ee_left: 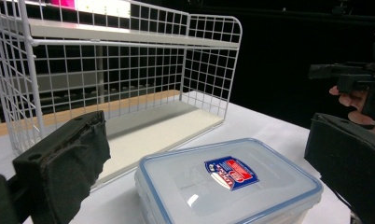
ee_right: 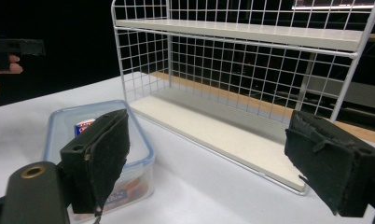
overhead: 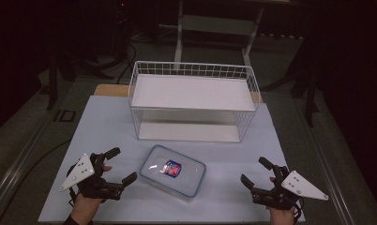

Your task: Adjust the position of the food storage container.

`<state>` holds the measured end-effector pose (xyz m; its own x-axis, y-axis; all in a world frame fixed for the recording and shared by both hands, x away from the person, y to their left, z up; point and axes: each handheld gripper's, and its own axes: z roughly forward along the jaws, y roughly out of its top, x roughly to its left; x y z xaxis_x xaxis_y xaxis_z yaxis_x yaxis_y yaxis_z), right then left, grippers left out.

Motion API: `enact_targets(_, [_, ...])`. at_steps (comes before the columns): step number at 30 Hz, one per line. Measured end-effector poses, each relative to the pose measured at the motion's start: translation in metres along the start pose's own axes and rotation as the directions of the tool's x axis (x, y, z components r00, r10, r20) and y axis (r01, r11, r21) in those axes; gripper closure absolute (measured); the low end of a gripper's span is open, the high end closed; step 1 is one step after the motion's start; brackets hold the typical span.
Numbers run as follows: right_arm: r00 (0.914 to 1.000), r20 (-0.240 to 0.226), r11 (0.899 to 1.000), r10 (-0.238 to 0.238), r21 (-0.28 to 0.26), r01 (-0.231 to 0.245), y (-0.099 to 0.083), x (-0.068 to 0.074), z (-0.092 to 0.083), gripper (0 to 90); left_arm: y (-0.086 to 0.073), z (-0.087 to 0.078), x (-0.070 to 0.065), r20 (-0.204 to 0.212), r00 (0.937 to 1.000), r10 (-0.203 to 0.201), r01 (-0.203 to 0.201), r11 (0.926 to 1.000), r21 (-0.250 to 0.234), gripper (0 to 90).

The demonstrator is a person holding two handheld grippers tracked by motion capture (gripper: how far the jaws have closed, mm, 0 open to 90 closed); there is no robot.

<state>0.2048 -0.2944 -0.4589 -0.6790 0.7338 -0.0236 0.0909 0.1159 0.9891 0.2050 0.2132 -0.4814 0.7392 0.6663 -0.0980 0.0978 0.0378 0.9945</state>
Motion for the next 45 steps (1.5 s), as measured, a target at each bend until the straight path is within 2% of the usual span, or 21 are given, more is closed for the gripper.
enact_targets(7, [0.9998,-0.017,1.0,0.011,-0.003,-0.011,0.003,0.005,0.0,13.6,0.0,0.0,-0.002,0.009,1.0,0.001,-0.001,1.0,0.002,0.0])
enact_targets(9, [0.9987,-0.041,1.0,0.031,0.005,-0.03,0.006,0.011,0.0,13.4,0.0,0.001,-0.003,0.011,0.9999,0.002,-0.002,1.0,0.004,0.0])
enact_targets(15, [0.9974,-0.071,1.0,0.014,0.029,-0.012,0.019,0.026,0.007,12.9,0.001,0.001,-0.003,0.012,0.9999,0.004,-0.004,1.0,-0.008,0.0])
enact_targets(16, [0.9915,-0.13,1.0,-0.001,0.031,0.005,0.027,0.033,0.011,13.1,0.002,0.001,-0.003,0.01,0.9999,0.005,-0.004,0.9999,-0.01,0.0])
enact_targets(21, [0.9762,-0.212,0.995,-0.048,0.073,0.065,0.037,0.054,0.028,13.9,0.002,0.0,-0.002,0.006,1.0,0.005,-0.005,0.9999,-0.01,0.0])
enact_targets(22, [0.9762,-0.212,0.995,-0.048,0.073,0.065,0.037,0.054,0.028,13.9,0.002,0.0,-0.002,0.005,1.0,0.007,-0.007,1.0,-0.007,0.0])
enact_targets(24, [0.9612,-0.275,0.993,-0.021,0.109,0.053,0.036,0.064,0.04,16.1,0.002,0.0,-0.002,0.008,0.9999,0.011,-0.011,0.9999,-0.003,0.0])
enact_targets(25, [0.9612,-0.275,0.993,-0.021,0.109,0.053,0.036,0.064,0.04,16.1,0.002,0.0,-0.002,0.011,0.9999,0.009,-0.009,1.0,-0.001,0.0])
enact_targets(26, [0.9532,-0.302,0.99,-0.013,0.131,0.055,0.034,0.071,0.048,23.6,0.001,0.0,-0.002,0.013,0.9999,0.007,-0.007,1.0,0.0,0.0])
enact_targets(27, [0.9532,-0.302,0.99,-0.013,0.131,0.055,0.034,0.071,0.048,23.6,0.001,0.0,-0.001,0.014,0.9999,0.006,-0.006,1.0,0.003,0.0])
enact_targets(28, [0.9376,-0.348,0.987,0.004,0.151,0.052,0.03,0.078,0.056,32.9,0.0,0.0,-0.001,0.015,0.9999,0.004,-0.004,1.0,0.006,0.0])
enact_targets(30, [0.9356,-0.353,0.985,0.006,0.163,0.056,0.028,0.081,0.06,39.3,-0.001,0.001,0.0,0.012,0.9999,0.001,-0.001,0.9999,0.011,0.0])
enact_targets(32, [0.922,-0.387,0.976,0.011,0.204,0.074,0.02,0.091,0.073,51.4,-0.001,0.001,0.001,0.008,1.0,-0.005,0.005,0.9999,0.01,0.0])
enact_targets(34, [0.9204,-0.391,0.974,0.016,0.215,0.075,0.017,0.095,0.076,55.4,-0.002,0.001,0.001,0.01,0.9999,-0.006,0.006,0.9999,0.01,0.0])
enact_targets(36, [0.904,-0.427,0.961,0.016,0.256,0.104,0.008,0.104,0.086,67.3,-0.003,0.002,0.003,0.008,0.9999,-0.01,0.01,0.9998,0.017,0.0])
enact_targets(39, [0.8961,-0.443,0.955,0.025,0.274,0.109,0.002,0.109,0.091,75.2,-0.003,0.002,0.003,0.006,0.9999,-0.014,0.013,0.9998,0.017,0.0])
enact_targets(40, [0.8898,-0.456,0.946,0.024,0.297,0.127,-0.006,0.112,0.097,84.3,-0.003,0.002,0.003,0.009,0.9999,-0.015,0.014,0.9997,0.019,0.0])
enact_targets(41, [0.8897,-0.455,0.939,0.031,0.318,0.13,-0.01,0.114,0.1,88.9,-0.003,0.002,0.003,0.009,0.9999,-0.015,0.014,0.9997,0.019,0.0])
enact_targets(43, [0.8884,-0.457,0.925,0.044,0.354,0.137,-0.02,0.116,0.105,89.9,-0.004,0.003,0.003,0.009,0.9999,-0.012,0.012,0.9997,0.021,0.0])
enact_targets(44, [0.8884,-0.457,0.925,0.044,0.354,0.137,-0.02,0.116,0.105,89.9,-0.004,0.003,0.003,0.01,0.9999,-0.014,0.014,0.9997,0.022,0.0])
enact_targets(45, [0.8849,-0.462,0.909,0.056,0.391,0.147,-0.028,0.119,0.108,89.9,-0.004,0.003,0.003,0.01,0.9999,-0.013,0.013,0.9997,0.022,0.0])
